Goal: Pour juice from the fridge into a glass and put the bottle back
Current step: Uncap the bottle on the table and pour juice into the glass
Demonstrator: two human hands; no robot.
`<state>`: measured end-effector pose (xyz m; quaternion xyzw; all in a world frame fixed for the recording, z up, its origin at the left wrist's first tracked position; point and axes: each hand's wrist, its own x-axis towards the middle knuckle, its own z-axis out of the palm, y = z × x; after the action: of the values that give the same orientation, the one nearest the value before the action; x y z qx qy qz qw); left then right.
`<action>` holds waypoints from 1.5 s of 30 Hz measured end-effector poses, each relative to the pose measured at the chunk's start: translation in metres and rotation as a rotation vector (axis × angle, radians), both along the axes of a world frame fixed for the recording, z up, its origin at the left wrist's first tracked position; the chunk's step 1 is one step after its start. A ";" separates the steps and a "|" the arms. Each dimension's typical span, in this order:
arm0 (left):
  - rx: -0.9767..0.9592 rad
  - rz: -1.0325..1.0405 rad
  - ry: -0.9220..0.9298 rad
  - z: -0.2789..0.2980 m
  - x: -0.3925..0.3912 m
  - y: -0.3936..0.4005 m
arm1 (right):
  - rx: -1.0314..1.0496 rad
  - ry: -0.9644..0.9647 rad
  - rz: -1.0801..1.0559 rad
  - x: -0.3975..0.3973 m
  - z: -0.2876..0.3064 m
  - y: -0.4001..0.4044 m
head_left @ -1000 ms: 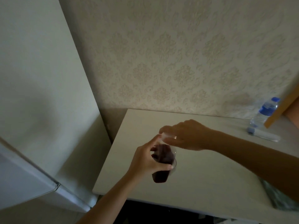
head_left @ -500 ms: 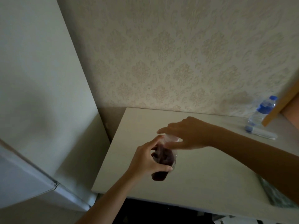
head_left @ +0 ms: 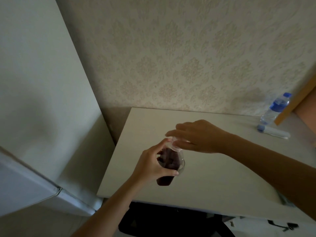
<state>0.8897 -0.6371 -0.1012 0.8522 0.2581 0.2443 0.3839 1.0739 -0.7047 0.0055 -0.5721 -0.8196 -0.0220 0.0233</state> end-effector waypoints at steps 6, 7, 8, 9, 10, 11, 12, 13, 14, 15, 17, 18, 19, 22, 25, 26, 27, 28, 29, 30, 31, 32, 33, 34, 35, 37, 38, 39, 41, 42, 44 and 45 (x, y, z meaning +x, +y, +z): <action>-0.049 0.020 0.016 -0.019 -0.005 0.001 | 0.072 0.613 -0.388 0.022 -0.052 -0.025; -0.063 0.029 0.014 -0.025 -0.006 0.001 | 0.053 0.689 -0.457 0.027 -0.071 -0.029; -0.078 0.036 0.011 -0.031 -0.006 0.001 | 0.033 0.773 -0.526 0.032 -0.091 -0.034; -0.093 0.041 0.009 -0.037 -0.006 0.001 | 0.018 0.855 -0.598 0.037 -0.113 -0.038; -0.108 0.047 0.009 -0.044 -0.006 0.001 | 0.015 0.923 -0.665 0.040 -0.133 -0.041; -0.121 0.053 0.006 -0.052 -0.006 0.001 | 0.015 0.970 -0.730 0.043 -0.153 -0.044; -0.130 0.059 0.000 -0.059 -0.005 0.002 | 0.011 1.004 -0.792 0.045 -0.172 -0.045; -0.137 0.065 -0.005 -0.068 -0.006 0.004 | 0.003 1.032 -0.849 0.047 -0.191 -0.046; -0.144 0.073 -0.005 -0.077 -0.006 0.005 | -0.008 1.057 -0.902 0.049 -0.211 -0.047; -0.152 0.083 -0.005 -0.086 -0.007 0.008 | -0.015 1.070 -0.943 0.050 -0.229 -0.047; -0.161 0.098 -0.012 -0.104 -0.009 0.012 | -0.020 1.040 -0.988 0.051 -0.264 -0.044; -0.164 0.107 -0.011 -0.112 -0.009 0.014 | -0.021 1.021 -1.007 0.051 -0.279 -0.042; -0.167 0.117 -0.011 -0.119 -0.010 0.016 | -0.026 1.021 -1.036 0.051 -0.291 -0.039; -0.171 0.131 -0.008 -0.133 -0.013 0.022 | -0.076 0.996 -1.080 0.050 -0.325 -0.032; -0.173 0.140 -0.004 -0.139 -0.016 0.027 | -0.095 0.860 -1.062 0.052 -0.347 -0.030; -0.173 0.141 -0.004 -0.139 -0.017 0.028 | -0.100 0.828 -1.044 0.054 -0.349 -0.030; -0.173 0.139 0.002 -0.139 -0.018 0.029 | -0.106 0.798 -1.020 0.055 -0.347 -0.030; -0.172 0.136 0.011 -0.138 -0.017 0.031 | -0.106 0.775 -0.993 0.055 -0.344 -0.029; -0.169 0.133 0.018 -0.137 -0.017 0.032 | -0.102 0.775 -0.968 0.055 -0.339 -0.027; -0.163 0.130 0.021 -0.135 -0.017 0.033 | -0.093 0.799 -0.941 0.053 -0.332 -0.024; -0.160 0.128 0.020 -0.134 -0.017 0.035 | -0.086 0.836 -0.908 0.051 -0.325 -0.020; -0.162 0.128 0.020 -0.133 -0.016 0.037 | -0.086 0.866 -0.869 0.047 -0.319 -0.015; -0.168 0.129 0.020 -0.132 -0.016 0.038 | -0.093 0.886 -0.834 0.043 -0.314 -0.009; -0.173 0.130 0.022 -0.131 -0.015 0.040 | -0.105 0.901 -0.810 0.039 -0.310 -0.003; -0.174 0.131 0.024 -0.131 -0.015 0.040 | -0.117 0.914 -0.796 0.033 -0.308 0.002; -0.168 0.134 0.027 -0.131 -0.015 0.041 | -0.131 0.947 -0.806 0.026 -0.309 0.011; -0.167 0.133 0.027 -0.131 -0.015 0.042 | -0.131 0.964 -0.823 0.023 -0.311 0.015; -0.165 0.133 0.028 -0.131 -0.016 0.042 | -0.124 0.973 -0.845 0.021 -0.312 0.017; -0.172 0.133 0.026 -0.131 -0.018 0.042 | -0.106 0.965 -0.879 0.019 -0.313 0.021; -0.176 0.133 0.023 -0.130 -0.019 0.041 | -0.104 0.953 -0.887 0.018 -0.312 0.022; -0.178 0.136 0.023 -0.129 -0.021 0.040 | -0.113 0.927 -0.899 0.018 -0.307 0.024; -0.181 0.135 0.022 -0.127 -0.023 0.040 | -0.120 0.909 -0.905 0.017 -0.304 0.024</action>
<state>0.8672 -0.5972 -0.2283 0.7975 0.3401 0.2358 0.4390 1.0906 -0.6810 -0.2983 -0.8138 -0.4053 0.2610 0.3245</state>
